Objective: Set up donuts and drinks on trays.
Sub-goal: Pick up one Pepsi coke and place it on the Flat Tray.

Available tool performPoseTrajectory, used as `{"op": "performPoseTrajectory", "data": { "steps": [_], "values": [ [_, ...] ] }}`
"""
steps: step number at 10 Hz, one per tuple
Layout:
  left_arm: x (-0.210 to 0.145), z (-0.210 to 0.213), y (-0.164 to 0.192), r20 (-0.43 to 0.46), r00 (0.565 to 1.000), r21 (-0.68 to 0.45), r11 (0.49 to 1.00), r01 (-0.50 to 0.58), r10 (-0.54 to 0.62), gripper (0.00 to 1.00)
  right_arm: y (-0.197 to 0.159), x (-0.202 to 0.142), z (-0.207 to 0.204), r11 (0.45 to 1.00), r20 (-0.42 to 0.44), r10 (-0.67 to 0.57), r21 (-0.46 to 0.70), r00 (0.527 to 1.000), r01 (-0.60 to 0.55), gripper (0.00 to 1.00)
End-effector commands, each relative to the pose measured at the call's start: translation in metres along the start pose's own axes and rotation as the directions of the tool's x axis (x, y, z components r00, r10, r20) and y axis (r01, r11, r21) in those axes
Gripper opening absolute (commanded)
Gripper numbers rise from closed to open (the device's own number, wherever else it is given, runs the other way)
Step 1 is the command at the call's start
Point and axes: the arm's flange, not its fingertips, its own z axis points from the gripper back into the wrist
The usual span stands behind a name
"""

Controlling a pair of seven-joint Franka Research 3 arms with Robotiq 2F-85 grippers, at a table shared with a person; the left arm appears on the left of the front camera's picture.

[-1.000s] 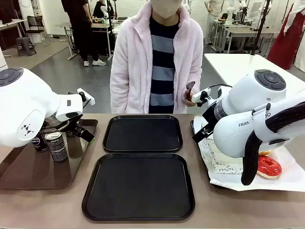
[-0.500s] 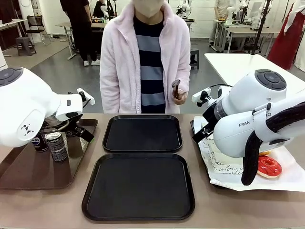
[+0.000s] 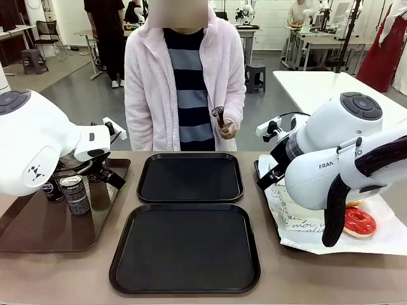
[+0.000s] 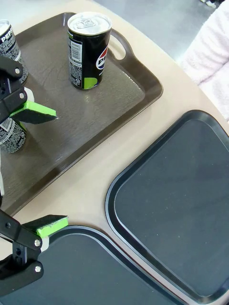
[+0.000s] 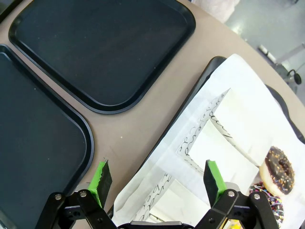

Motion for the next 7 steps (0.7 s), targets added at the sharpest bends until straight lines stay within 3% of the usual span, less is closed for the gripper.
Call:
{"op": "performPoseTrajectory", "data": {
  "steps": [1,4,5,7],
  "values": [
    [0.0,0.0,0.0,0.0,1.0,0.0,1.0,0.0,0.0,1.0,0.0,0.0,0.0,1.0,0.0,0.0,0.0,1.0,0.0,1.0],
    [0.0,0.0,0.0,0.0,1.0,0.0,1.0,0.0,0.0,1.0,0.0,0.0,0.0,1.0,0.0,0.0,0.0,1.0,0.0,1.0],
    [0.004,0.027,0.002,-0.008,0.999,0.044,0.998,0.046,-0.046,1.0,0.006,0.001,0.024,0.999,-0.002,0.013,-0.034,1.0,-0.013,1.0],
    [-0.025,0.101,-0.006,-0.093,0.984,0.034,0.987,0.157,-0.153,1.0,0.029,-0.023,0.094,0.995,-0.122,0.06,-0.073,0.991,-0.07,1.0]
  ]
}}
